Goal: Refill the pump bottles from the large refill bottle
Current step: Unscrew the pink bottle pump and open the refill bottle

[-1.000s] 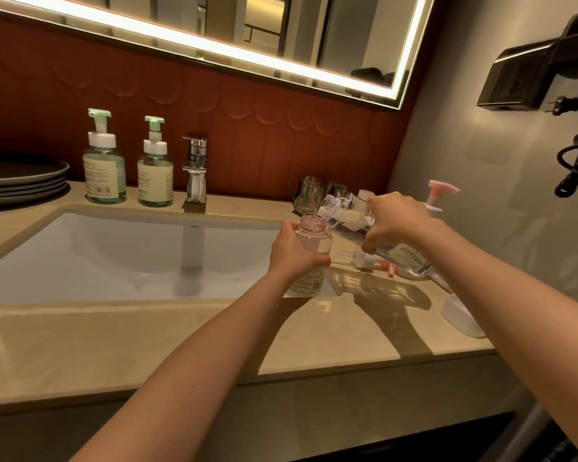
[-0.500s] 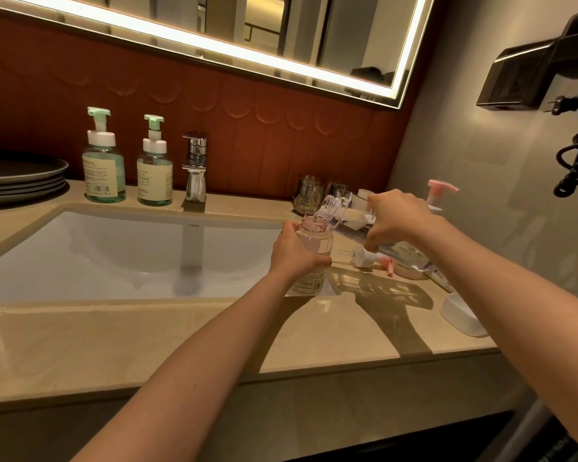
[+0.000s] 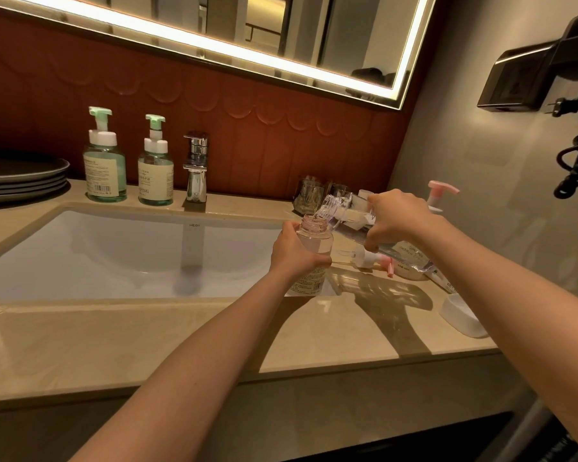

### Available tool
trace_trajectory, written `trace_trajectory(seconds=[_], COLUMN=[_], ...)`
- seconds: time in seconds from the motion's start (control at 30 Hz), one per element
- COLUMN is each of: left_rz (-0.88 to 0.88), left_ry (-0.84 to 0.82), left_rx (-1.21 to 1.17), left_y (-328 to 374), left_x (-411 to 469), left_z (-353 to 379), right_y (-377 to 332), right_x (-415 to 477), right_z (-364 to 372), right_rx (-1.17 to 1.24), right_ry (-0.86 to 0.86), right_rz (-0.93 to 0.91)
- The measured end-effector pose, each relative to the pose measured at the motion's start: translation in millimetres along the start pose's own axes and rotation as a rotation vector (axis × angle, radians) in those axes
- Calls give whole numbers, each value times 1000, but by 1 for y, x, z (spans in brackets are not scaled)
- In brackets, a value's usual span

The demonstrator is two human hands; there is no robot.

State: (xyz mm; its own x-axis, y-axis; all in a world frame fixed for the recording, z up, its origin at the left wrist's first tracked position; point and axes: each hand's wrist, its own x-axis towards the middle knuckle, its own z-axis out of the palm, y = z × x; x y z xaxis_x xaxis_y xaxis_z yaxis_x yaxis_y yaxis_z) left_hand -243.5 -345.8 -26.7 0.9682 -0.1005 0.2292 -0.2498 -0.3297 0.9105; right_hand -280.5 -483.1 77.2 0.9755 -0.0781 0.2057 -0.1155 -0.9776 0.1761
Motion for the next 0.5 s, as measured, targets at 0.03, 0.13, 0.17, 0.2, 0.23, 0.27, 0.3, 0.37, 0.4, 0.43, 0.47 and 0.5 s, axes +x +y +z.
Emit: trace_trajectory(seconds=[0.03, 0.13, 0.17, 0.2, 0.23, 0.27, 0.3, 0.37, 0.4, 0.43, 0.47, 0.5], left_rz=[-1, -3, -3, -2, -2, -2, -3, -6, -7, -8, -9, -9], left_ry=[0, 2, 2, 1, -1, -2, -4, -4, -4, -5, -6, -6], left_rx=[0, 5, 5, 5, 4, 4, 4, 2, 1, 0, -2, -4], left_y=[0, 0, -1, -1, -1, -1, -1, -1, -1, -1, -2, -2], left_x=[0, 0, 1, 1, 1, 1, 1, 2, 2, 2, 2, 2], left_z=[0, 0, 0, 0, 0, 0, 0, 0, 0, 0, 0, 0], right_y=[0, -1, -1, -1, -1, -2, -2, -2, -2, -2, -2, -2], right_x=[0, 0, 0, 0, 0, 0, 0, 0, -1, -1, -1, -1], right_z=[0, -1, -1, -1, -1, -1, -1, -1, -1, -2, -2, -1], right_rx=[-1, -10, -13, -15, -15, -14, -13, -13, -13, -12, -11, -10], right_ry=[-1, -3, -4, -5, -5, -7, -8, -7, -5, -4, -3, -4], right_rz=[1, 4, 4, 3, 3, 3, 2, 1, 1, 2, 2, 3])
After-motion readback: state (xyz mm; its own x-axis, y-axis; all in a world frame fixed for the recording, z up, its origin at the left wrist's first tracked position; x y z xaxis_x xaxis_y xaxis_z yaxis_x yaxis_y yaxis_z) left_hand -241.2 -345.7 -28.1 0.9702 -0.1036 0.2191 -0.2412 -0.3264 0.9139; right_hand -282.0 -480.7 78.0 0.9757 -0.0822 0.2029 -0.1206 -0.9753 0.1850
